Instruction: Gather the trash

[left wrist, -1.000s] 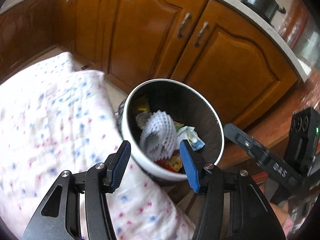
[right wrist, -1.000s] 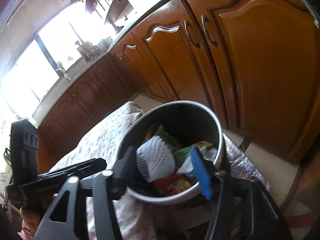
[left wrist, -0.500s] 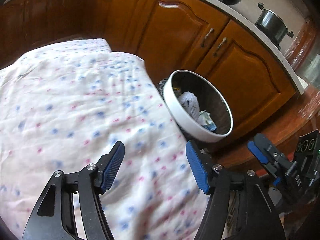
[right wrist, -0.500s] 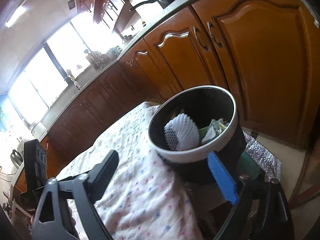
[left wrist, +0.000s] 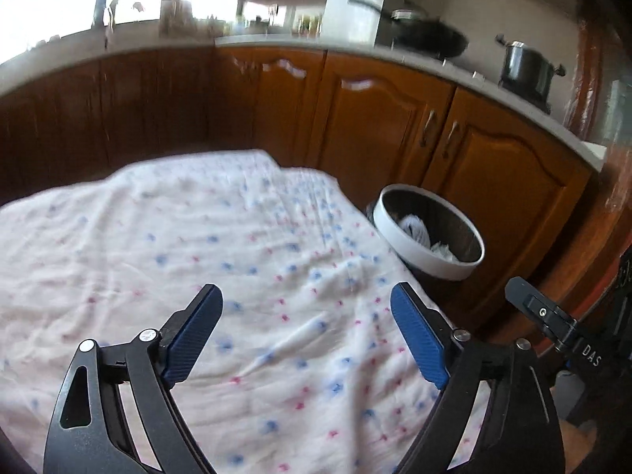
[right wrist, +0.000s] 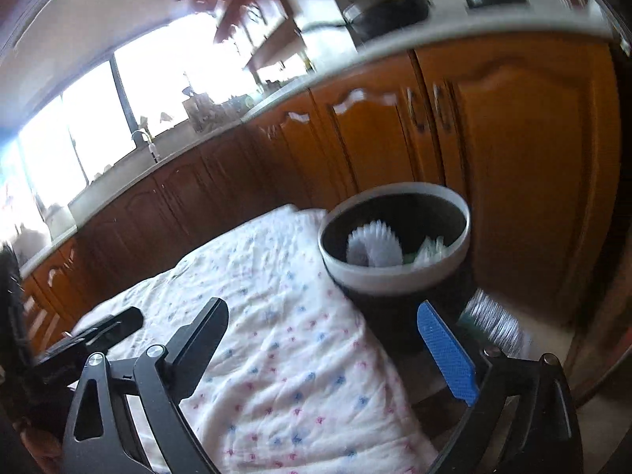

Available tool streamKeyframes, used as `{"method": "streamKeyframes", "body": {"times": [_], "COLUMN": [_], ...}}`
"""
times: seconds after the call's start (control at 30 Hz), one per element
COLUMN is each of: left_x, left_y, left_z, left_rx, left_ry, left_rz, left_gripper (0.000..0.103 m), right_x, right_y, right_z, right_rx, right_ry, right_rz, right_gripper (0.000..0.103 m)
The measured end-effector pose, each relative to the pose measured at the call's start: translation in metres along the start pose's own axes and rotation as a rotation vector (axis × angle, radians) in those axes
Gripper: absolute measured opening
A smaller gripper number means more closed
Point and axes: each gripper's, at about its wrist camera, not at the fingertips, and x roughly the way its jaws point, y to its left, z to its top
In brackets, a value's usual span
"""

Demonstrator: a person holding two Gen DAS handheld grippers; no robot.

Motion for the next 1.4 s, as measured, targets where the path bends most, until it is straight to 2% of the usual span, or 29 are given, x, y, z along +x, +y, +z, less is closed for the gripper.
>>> {"method": "streamKeyframes", "body": {"times": [0.1,0.13,0.2,0.27,0.4,0.83,1.4], "left_x": [-0.025,-0.034,-0.046,-0.048,-0.048,-0.051,-0.061], "left_y": [0.001,0.001,0.000,0.000,0.003,0.006,0.019], "left_z": [0.000,-0.001,-0.005,-0.011,-0.025,-0.058,-0.062], "left_rx": [0.021,0.030,0.052,0.063,0.068,0.098,0.079], "left_ry": [-0.120,-0.164,-0.216,-0.233,-0.226,-0.220,-0.229], "left_rz": [0.011,0.024,0.063,0.093,0.111,0.157,0.198], "left_gripper": [0.103,0.103,0.103,0.103,0.103,0.103,0.103], "right_x": [-0.029,-0.034,-0.037,-0.032,-0.024,-0.033,-0.028], "right_y": [0.017,0.019,0.021,0.020,0.016,0.021,0.039], "right_z": [0.003,0.001,-0.004,-0.010,-0.022,-0.046,-0.059], "right_rx": [-0.089,-0.101,-0.108,-0.100,-0.083,-0.077,-0.122], "right_ry": [-0.166,-0.195,-0.222,-0.204,-0.168,-0.187,-0.145], "right_rz": [-0.039,-0.044,-0.052,-0.065,-0.040,-0.023,0.006], "right_gripper": [0.103,0.103,0.103,0.103,0.103,0.103,0.103]}}
